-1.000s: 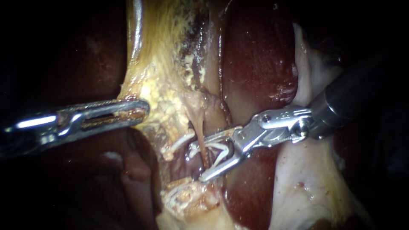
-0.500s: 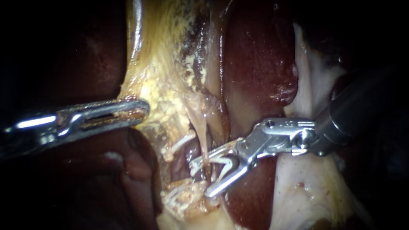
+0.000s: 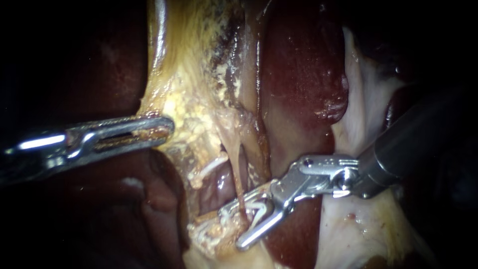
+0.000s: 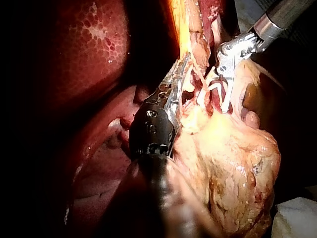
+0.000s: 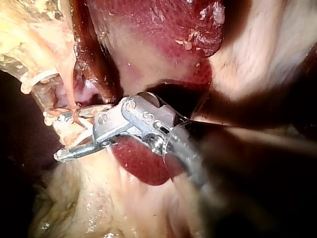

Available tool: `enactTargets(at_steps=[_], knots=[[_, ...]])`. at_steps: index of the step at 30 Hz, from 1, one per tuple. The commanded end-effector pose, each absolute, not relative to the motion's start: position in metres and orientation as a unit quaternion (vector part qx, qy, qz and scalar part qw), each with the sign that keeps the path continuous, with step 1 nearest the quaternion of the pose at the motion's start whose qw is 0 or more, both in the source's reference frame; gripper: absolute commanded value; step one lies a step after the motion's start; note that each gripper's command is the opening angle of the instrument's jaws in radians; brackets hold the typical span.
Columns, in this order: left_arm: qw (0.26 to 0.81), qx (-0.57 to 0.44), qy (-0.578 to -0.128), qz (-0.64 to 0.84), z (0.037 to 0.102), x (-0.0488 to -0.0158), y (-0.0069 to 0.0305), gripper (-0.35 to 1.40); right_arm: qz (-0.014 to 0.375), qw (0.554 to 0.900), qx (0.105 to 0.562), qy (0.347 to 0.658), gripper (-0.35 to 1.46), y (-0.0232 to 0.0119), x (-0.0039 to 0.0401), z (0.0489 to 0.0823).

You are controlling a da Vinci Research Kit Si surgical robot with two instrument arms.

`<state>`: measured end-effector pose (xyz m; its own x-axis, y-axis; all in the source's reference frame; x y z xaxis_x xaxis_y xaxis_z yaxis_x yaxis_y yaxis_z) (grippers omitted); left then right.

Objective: Clipping first clip right tube

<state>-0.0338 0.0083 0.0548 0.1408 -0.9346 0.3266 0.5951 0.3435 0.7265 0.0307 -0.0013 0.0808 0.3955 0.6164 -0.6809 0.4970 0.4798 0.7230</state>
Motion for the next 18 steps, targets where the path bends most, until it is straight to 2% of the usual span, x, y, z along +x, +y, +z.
enactTargets(at_steps=[1, 4, 7, 8, 9, 18], knots=[[0.723, 0.22, -0.387, -0.529, 0.0548, -0.0339, 0.0083, -0.35, 0.046, 0.663, 0.507, 0.548, 0.37, -0.001, 0.0305, 0.0806], [0.723, 0.22, -0.387, -0.529, 0.0548, -0.0339, 0.0083, -0.35, 0.048, 0.663, 0.507, 0.549, 0.25, -0.0008, 0.0303, 0.0805], [0.723, 0.22, -0.387, -0.529, 0.0549, -0.0339, 0.0083, -0.35, 0.051, 0.664, 0.504, 0.549, -0.12, -0.0006, 0.0301, 0.0805], [0.723, 0.22, -0.387, -0.529, 0.0549, -0.0339, 0.0083, -0.35, 0.06, 0.666, 0.503, 0.548, -0.3, -0.0005, 0.0301, 0.0807], [0.723, 0.22, -0.387, -0.529, 0.0549, -0.0339, 0.0083, -0.35, 0.064, 0.667, 0.502, 0.547, -0.35, -0.0004, 0.0301, 0.0808], [0.723, 0.22, -0.387, -0.529, 0.0549, -0.0339, 0.0084, -0.35, 0.072, 0.67, 0.495, 0.549, -0.35, 0.0002, 0.0293, 0.0818]])
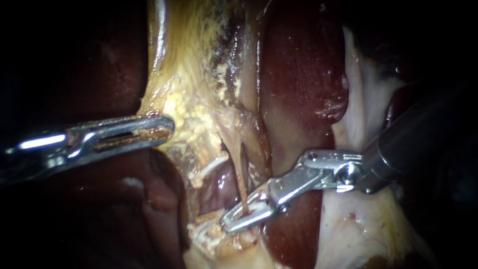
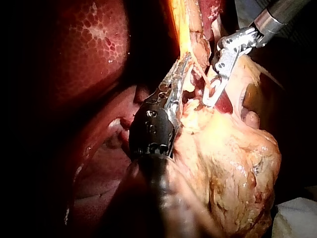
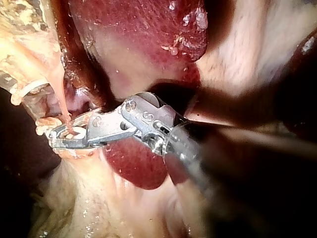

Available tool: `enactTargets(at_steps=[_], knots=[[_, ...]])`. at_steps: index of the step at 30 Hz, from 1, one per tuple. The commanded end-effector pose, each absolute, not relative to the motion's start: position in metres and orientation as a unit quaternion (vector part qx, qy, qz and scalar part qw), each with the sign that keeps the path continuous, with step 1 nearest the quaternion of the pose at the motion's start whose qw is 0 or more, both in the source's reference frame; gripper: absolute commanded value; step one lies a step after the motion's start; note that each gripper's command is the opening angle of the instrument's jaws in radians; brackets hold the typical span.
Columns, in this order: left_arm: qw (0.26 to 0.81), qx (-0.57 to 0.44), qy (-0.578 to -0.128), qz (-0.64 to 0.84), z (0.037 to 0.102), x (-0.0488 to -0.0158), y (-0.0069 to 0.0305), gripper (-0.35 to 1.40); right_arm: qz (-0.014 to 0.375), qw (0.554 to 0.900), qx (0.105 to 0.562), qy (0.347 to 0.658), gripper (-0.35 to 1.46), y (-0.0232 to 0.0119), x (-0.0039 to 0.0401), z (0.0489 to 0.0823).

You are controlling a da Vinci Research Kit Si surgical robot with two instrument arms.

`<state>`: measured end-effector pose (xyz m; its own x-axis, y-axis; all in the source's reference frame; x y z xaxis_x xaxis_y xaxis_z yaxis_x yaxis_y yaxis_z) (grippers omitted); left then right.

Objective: Clipping first clip right tube

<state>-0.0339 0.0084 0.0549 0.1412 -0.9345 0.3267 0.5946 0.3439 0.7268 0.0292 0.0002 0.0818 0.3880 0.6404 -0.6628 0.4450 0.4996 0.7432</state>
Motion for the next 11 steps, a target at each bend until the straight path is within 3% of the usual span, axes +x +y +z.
enactTargets(at_steps=[1, 11], knots=[[0.723, 0.22, -0.387, -0.529, 0.0549, -0.0338, 0.0084, -0.35, 0.072, 0.67, 0.495, 0.549, -0.35, 0.0001, 0.0293, 0.0817], [0.723, 0.22, -0.387, -0.529, 0.0549, -0.0339, 0.0084, -0.35, 0.073, 0.67, 0.494, 0.549, -0.35, 0.0001, 0.0294, 0.0817]])
